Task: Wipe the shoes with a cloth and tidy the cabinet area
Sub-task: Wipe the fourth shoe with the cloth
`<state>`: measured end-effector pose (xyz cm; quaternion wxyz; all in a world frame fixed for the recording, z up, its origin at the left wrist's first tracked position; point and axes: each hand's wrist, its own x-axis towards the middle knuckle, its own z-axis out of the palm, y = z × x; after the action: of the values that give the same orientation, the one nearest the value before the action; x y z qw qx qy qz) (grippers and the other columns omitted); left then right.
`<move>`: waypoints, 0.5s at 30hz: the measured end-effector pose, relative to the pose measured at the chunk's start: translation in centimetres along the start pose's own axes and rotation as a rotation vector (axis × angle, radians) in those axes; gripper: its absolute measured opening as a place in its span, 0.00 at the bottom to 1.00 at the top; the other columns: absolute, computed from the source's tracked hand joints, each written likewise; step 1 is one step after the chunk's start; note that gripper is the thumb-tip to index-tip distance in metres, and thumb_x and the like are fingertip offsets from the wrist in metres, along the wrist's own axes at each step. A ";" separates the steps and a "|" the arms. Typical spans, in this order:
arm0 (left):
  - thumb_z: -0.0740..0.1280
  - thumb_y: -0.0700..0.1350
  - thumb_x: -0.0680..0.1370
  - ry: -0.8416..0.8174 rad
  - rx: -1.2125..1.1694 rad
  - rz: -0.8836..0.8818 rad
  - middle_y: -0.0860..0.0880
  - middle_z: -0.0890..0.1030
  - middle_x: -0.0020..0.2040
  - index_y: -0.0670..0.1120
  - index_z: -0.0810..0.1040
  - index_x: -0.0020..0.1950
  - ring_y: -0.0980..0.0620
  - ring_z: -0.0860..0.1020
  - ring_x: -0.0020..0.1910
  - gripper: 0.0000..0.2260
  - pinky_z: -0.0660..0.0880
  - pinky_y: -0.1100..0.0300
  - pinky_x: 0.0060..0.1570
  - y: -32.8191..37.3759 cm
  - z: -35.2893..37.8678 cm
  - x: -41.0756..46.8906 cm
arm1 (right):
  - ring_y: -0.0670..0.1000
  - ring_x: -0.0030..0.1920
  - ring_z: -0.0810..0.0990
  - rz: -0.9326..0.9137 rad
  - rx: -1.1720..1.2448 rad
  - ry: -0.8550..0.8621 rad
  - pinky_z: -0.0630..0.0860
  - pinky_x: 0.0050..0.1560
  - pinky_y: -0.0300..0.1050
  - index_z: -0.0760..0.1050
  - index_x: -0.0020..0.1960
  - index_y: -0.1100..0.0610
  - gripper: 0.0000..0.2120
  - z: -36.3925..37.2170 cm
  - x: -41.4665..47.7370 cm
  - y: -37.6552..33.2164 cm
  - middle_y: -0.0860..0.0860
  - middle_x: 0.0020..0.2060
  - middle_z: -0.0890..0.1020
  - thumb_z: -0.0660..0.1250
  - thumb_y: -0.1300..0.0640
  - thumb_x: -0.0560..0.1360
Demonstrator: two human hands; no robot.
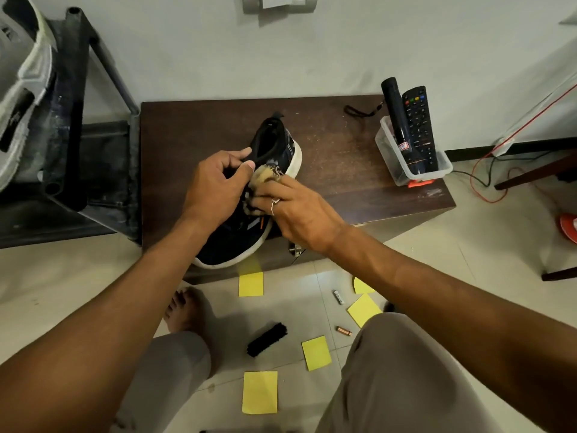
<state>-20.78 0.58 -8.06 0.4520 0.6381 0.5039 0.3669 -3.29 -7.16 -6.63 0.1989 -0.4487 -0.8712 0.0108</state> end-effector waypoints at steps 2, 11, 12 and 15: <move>0.70 0.49 0.80 -0.012 0.013 0.004 0.58 0.83 0.61 0.45 0.83 0.45 0.65 0.79 0.58 0.08 0.75 0.61 0.60 0.0 0.1 0.1 | 0.58 0.53 0.80 0.047 -0.020 0.006 0.81 0.52 0.54 0.82 0.61 0.59 0.17 -1.0 0.0 1.5 0.55 0.58 0.82 0.69 0.69 0.75; 0.70 0.49 0.80 -0.016 0.026 0.000 0.59 0.83 0.61 0.47 0.82 0.43 0.66 0.79 0.58 0.08 0.74 0.67 0.56 0.3 0.1 0.0 | 0.58 0.53 0.78 0.152 -0.053 -0.005 0.81 0.51 0.54 0.82 0.63 0.57 0.17 -1.9 0.2 2.4 0.54 0.60 0.81 0.68 0.66 0.76; 0.70 0.49 0.80 -0.017 0.019 -0.007 0.59 0.82 0.61 0.47 0.82 0.44 0.66 0.79 0.58 0.08 0.73 0.69 0.55 0.4 0.1 -0.1 | 0.57 0.52 0.78 0.258 -0.061 0.045 0.81 0.49 0.55 0.82 0.62 0.58 0.16 -1.9 0.6 2.9 0.54 0.60 0.81 0.67 0.66 0.77; 0.70 0.48 0.80 -0.011 0.025 0.012 0.58 0.82 0.61 0.47 0.82 0.44 0.66 0.79 0.58 0.07 0.73 0.70 0.55 0.3 0.1 -0.2 | 0.57 0.55 0.78 0.181 -0.032 0.010 0.80 0.53 0.54 0.81 0.63 0.59 0.15 -0.5 0.2 0.6 0.55 0.59 0.81 0.66 0.65 0.78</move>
<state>-20.65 0.32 -7.78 0.4443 0.6487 0.5023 0.3599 -2.81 -6.71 -6.25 0.1944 -0.5288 -0.8261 0.0124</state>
